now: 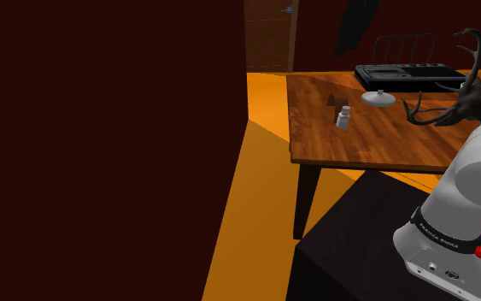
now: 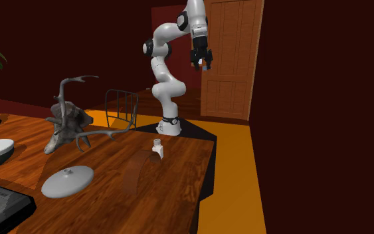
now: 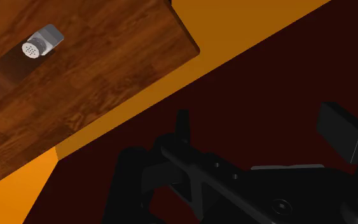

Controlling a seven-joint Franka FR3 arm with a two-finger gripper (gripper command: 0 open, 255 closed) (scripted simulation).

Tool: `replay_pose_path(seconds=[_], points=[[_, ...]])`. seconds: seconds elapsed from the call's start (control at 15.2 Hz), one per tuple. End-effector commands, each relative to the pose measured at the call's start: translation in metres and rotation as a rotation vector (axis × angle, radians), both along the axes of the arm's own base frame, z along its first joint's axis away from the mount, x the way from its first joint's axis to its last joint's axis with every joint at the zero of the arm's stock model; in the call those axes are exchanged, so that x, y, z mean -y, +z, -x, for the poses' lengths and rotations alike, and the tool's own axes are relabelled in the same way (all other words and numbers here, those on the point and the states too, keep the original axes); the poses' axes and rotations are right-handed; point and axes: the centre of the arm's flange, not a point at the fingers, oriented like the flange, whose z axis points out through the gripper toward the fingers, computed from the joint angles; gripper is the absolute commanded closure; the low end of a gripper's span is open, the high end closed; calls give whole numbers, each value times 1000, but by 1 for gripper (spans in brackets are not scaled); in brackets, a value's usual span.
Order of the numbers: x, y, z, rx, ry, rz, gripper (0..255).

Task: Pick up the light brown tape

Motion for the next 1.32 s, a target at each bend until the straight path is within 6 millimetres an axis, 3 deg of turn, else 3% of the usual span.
replay_pose_path(seconds=[0.0, 0.66, 1.25], points=[[0, 0, 0, 0, 0, 0, 0], [90, -53, -81, -27, -204, -22, 0], [182, -104, -135, -51, -388, -42, 0]])
